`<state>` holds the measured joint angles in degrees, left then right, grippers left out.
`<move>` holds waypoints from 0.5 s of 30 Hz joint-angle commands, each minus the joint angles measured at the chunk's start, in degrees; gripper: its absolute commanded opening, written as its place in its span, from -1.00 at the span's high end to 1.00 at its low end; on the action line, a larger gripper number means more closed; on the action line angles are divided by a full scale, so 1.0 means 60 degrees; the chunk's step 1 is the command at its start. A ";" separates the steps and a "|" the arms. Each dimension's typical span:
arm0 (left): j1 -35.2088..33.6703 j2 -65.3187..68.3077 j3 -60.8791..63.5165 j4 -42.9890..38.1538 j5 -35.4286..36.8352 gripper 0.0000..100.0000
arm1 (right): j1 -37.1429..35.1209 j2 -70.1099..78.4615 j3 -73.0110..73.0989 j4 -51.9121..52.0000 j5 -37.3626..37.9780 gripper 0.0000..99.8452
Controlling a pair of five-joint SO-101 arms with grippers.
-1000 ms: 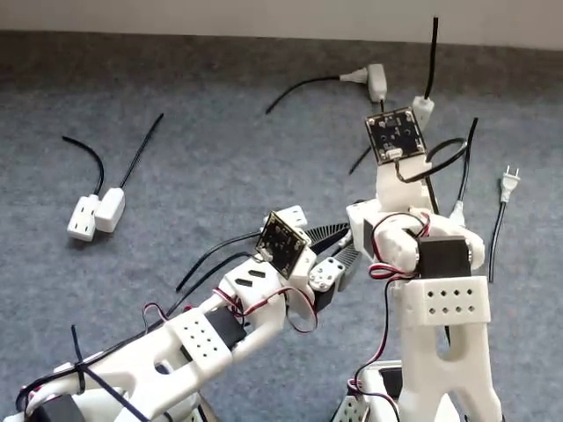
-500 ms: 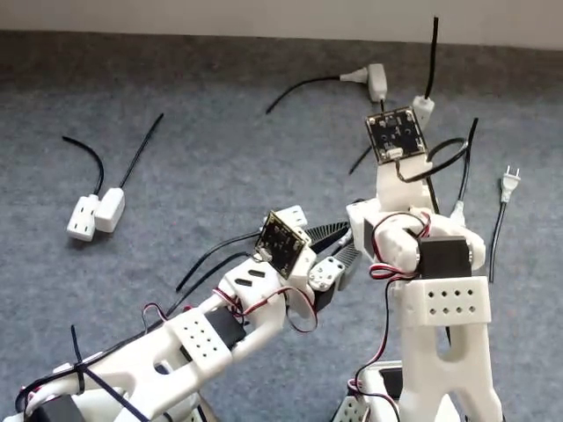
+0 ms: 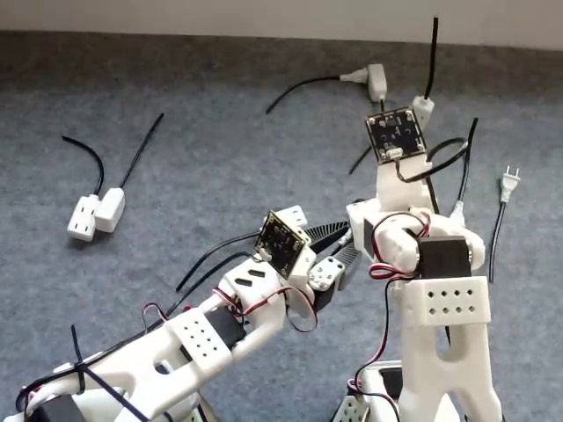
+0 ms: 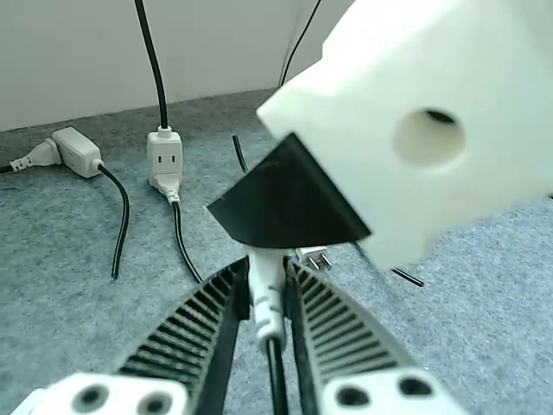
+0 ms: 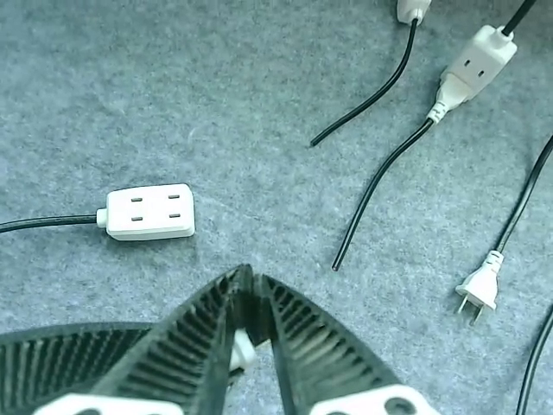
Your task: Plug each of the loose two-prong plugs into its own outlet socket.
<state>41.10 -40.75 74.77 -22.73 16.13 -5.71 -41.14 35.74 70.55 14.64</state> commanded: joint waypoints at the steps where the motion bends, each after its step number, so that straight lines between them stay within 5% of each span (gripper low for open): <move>1: -0.0799 -0.0447 -0.0330 -0.0747 0.0015 0.99 | 0.0315 0.0125 0.0974 0.0037 0.0073 0.98; 15: -0.0711 -0.0388 -0.0300 -0.0733 0.0000 0.99 | 0.0315 0.0227 -0.2806 0.0784 -0.0029 0.98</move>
<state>39.78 -41.01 74.59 -24.66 16.22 -5.45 -40.00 24.75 73.01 14.64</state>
